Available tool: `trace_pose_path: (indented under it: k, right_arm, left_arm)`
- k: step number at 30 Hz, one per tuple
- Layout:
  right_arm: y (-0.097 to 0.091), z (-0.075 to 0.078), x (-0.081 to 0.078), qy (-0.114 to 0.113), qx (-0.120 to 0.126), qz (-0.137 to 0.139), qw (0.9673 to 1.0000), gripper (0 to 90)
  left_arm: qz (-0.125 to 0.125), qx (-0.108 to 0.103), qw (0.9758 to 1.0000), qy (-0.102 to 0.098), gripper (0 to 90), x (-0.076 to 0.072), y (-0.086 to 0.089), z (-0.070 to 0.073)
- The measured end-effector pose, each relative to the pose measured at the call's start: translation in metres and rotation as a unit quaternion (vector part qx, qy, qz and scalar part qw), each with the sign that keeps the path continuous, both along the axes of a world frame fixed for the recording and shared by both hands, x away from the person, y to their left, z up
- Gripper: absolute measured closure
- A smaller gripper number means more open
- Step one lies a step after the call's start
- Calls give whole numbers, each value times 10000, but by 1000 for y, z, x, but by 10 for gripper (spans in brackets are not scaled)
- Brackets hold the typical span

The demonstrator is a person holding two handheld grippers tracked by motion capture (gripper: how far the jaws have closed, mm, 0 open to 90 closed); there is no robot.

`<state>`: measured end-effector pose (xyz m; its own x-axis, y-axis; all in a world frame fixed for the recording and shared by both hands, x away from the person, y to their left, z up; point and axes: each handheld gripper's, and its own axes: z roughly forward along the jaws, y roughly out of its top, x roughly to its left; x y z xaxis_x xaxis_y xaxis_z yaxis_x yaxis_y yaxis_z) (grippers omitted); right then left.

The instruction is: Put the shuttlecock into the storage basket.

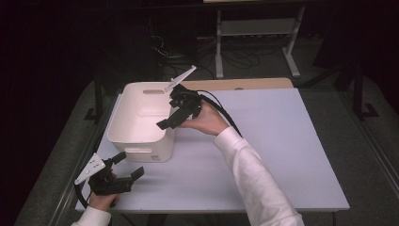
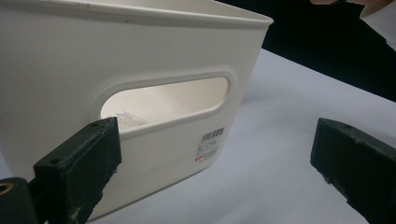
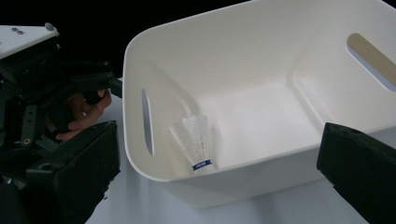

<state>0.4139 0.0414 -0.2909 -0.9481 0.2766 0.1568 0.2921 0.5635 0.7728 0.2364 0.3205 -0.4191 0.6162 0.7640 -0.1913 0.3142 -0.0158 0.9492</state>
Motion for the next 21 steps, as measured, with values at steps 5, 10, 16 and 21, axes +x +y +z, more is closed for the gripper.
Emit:
trace_pose_path:
  k: [5, 10, 16, 21]
  right_arm:
    - [-11, -2, -2, 34, 13, -100, 9999, 0]
    - [-23, -5, 1, -74, -6, -130, 9999, 0]
    - [-34, -7, 0, -29, 31, -278, 9996, 0]
    - [-43, -12, -1, 41, 45, -380, 9993, 0]
  left_arm:
    - [-4, 32, 10000, -4, 15, 1, 0, 0]
    - [4, 31, 10000, -2, 15, 1, 0, 0]
    - [9, -15, 10000, -1, 15, 1, -1, 0]
    - [8, 33, 10000, 3, 15, 1, 0, 0]
